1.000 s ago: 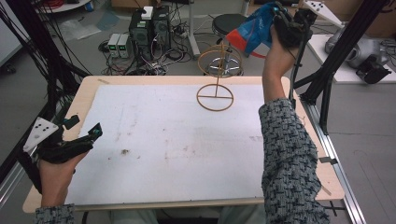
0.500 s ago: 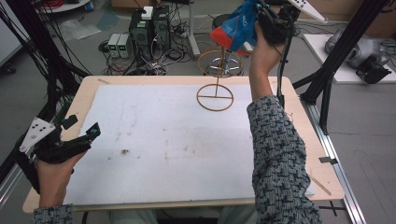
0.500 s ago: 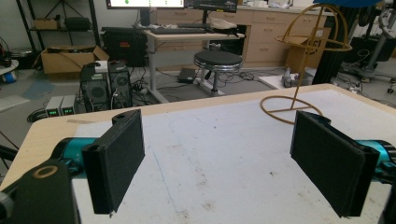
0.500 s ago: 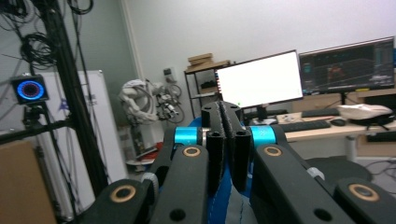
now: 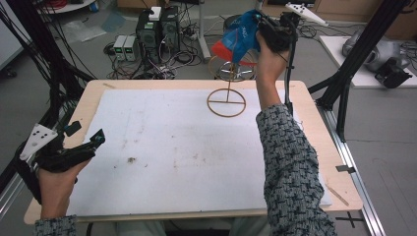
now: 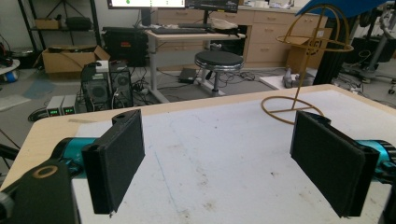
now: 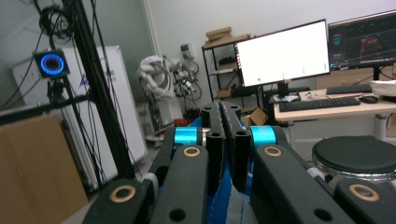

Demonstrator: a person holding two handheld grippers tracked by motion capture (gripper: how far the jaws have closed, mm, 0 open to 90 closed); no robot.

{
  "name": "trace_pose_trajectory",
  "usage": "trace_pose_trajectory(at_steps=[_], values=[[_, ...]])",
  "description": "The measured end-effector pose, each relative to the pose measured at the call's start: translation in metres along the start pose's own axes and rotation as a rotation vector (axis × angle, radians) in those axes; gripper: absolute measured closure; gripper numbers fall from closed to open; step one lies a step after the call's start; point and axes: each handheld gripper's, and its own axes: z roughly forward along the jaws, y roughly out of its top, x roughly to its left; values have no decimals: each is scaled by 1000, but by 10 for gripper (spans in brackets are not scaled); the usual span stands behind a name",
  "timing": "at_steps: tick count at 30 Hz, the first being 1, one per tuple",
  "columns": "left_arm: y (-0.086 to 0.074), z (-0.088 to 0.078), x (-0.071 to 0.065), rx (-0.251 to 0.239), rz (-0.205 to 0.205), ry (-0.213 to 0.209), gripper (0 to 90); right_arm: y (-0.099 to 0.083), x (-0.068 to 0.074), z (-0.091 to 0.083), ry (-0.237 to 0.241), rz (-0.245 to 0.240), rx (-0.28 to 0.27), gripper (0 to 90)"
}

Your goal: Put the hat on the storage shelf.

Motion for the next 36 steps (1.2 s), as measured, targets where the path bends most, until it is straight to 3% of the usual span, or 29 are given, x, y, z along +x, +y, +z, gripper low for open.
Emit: trace_pose_trajectory(at_steps=[4,8,18,20,36], values=[[1,-1,0,-2,3,-1,179,-6,6,6,6,-33,59,887],[2,-1,0,-7,3,-3,179,-12,6,11,-3,-28,106,887],[1,-1,-1,-7,2,-4,179,-31,-4,13,-23,-19,161,887],[1,0,-1,-6,1,-4,179,-36,-6,15,-25,-35,176,887],[1,-1,1,-6,-5,-1,179,-67,0,29,-26,-73,258,887]])
